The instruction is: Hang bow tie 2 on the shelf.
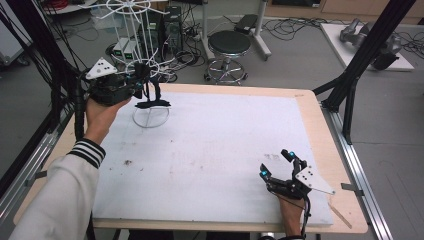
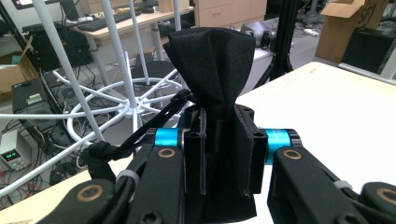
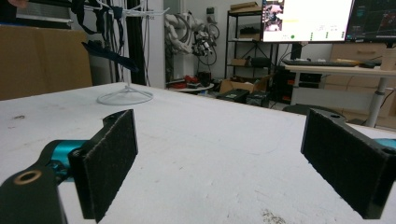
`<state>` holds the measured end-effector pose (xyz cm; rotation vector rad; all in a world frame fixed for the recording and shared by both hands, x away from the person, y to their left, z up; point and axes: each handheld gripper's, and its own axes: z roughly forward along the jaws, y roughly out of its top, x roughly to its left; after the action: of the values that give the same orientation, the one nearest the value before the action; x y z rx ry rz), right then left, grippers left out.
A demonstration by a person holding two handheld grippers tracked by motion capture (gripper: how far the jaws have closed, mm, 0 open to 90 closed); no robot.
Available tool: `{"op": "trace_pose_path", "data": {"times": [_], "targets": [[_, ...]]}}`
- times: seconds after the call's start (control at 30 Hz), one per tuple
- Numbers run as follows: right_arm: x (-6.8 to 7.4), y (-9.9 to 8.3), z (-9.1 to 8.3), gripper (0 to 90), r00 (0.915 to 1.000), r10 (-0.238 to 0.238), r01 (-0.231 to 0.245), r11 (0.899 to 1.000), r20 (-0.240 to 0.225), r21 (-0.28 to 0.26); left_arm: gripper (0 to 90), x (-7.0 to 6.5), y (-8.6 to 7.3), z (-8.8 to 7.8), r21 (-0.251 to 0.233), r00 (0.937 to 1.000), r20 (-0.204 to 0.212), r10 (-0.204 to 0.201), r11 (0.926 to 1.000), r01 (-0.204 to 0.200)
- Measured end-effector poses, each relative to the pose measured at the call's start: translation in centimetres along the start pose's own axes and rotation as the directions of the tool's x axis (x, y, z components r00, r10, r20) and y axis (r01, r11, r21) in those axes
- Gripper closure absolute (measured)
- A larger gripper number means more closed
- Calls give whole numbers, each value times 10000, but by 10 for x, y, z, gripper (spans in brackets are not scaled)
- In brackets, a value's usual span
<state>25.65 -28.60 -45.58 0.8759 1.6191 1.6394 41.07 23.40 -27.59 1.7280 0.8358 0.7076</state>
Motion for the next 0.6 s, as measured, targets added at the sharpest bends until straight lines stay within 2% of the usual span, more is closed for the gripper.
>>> {"op": "trace_pose_path", "data": {"times": [0.23,0.43,0.5,0.6], "targets": [[0,0,0,103,10000,5,-5,10000,6,15,751,4,-1,0,-11,9999,-39,-145,9999,145],[0,0,0,103,10000,-14,14,10000,5,21,733,5,-2,0,26,9998,-182,-72,10000,73],[0,0,0,103,10000,-7,7,10000,2,15,698,5,-2,0,103,9996,-263,64,9999,-61],[0,0,0,103,10000,-5,5,10000,13,13,554,4,-1,-2,103,9985,-427,355,9993,-351]]}}
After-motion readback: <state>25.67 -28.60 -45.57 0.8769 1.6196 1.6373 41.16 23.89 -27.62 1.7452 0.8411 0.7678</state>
